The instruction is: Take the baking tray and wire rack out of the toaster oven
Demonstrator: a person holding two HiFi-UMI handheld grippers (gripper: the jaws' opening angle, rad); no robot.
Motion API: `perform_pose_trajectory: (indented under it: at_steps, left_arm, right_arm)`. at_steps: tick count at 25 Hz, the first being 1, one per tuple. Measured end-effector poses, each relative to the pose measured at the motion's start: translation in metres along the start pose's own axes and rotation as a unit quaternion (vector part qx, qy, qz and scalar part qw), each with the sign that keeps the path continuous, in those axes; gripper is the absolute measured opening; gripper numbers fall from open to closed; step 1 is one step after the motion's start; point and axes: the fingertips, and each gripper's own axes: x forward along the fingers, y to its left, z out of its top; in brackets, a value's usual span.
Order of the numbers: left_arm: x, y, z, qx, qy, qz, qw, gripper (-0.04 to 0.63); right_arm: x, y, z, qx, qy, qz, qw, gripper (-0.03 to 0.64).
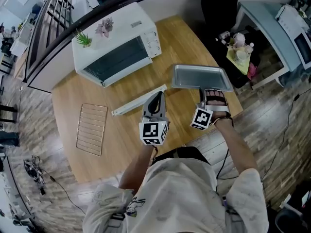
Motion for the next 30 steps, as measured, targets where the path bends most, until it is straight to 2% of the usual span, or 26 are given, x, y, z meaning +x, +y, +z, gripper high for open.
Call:
perform_pose_trajectory:
  at_steps: [3,4,9,16,23,30]
  left_arm:
    - [0.005,0.0,0.001,0.001,0.002,-0.004,1.0,0.015]
    - [0.006,0.0,0.001,0.002,0.003,-0.005,1.0,0.015]
    - [0.011,0.0,-0.003,-0.002,0.01,-0.006,0.9999,0.015]
    - [0.014,0.002,-0.012,-0.007,0.022,-0.006,0.9997,0.015]
    - [0.011,0.002,-0.024,-0.012,0.038,-0.001,0.9992,0.015]
    - [0.006,0.003,-0.034,-0.014,0.049,0.004,0.9987,0.015]
  right_arm:
    - [0.002,0.0,-0.003,0.002,0.002,-0.001,1.0,0.059]
    - [0.003,-0.002,-0.003,0.005,0.002,-0.003,1.0,0.035]
    - [0.009,-0.005,-0.001,0.015,0.003,0.001,1.0,0.031]
    - [0.016,0.018,0.002,0.023,0.002,0.029,0.999,0.037]
    - [0.024,0.056,-0.001,0.019,0.009,0.075,0.997,0.052]
    - [0.031,0.075,-0.002,0.021,0.008,0.093,0.995,0.06]
